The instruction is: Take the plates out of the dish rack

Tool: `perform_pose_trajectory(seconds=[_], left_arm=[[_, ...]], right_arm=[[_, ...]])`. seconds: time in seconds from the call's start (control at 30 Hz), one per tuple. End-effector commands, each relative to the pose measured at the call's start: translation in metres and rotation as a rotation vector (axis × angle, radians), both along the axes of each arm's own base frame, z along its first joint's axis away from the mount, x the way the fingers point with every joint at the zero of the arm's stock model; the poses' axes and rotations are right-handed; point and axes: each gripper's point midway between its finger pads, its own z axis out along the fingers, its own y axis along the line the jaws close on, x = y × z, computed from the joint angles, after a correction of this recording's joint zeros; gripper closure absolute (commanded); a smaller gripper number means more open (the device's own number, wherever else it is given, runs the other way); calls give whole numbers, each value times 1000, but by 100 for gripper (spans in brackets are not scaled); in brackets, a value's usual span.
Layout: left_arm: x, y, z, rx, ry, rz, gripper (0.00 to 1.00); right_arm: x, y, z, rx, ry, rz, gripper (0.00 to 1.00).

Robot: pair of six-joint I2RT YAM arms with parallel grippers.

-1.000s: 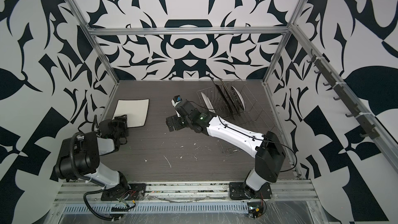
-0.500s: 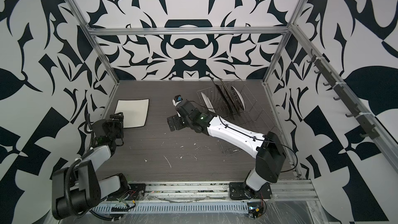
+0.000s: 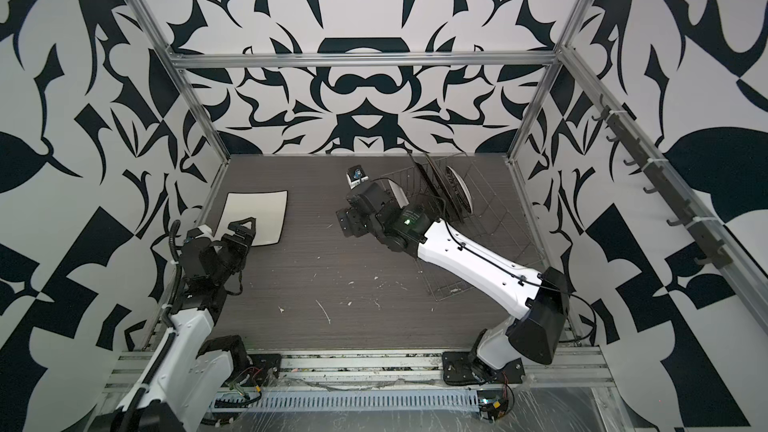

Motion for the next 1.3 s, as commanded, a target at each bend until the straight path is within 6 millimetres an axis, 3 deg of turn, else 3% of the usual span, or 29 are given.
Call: perform_pose_trajectory(seconds=[0.0, 0.33, 0.57, 0.73, 1.0, 1.27], left_arm=[[-13, -11, -10, 29, 33, -44, 2], [-21, -55, -4, -25, 7, -240, 1], [-24, -56, -13, -23, 9, -241, 0], [-24, -53, -15, -29, 0, -217, 1], [-16, -51, -6, 27, -2, -206, 1], [0, -55, -15, 69, 23, -235, 1]], right_arm=[[1, -42, 25, -139, -71, -122, 5], [-3, -94, 47, -306, -75, -266, 4], [41, -139, 24, -343, 73, -323, 0], [64, -165, 13, -455, 81, -381, 6], [81, -152, 6, -457, 110, -336, 13], [104, -146, -17, -571, 168, -345, 27]])
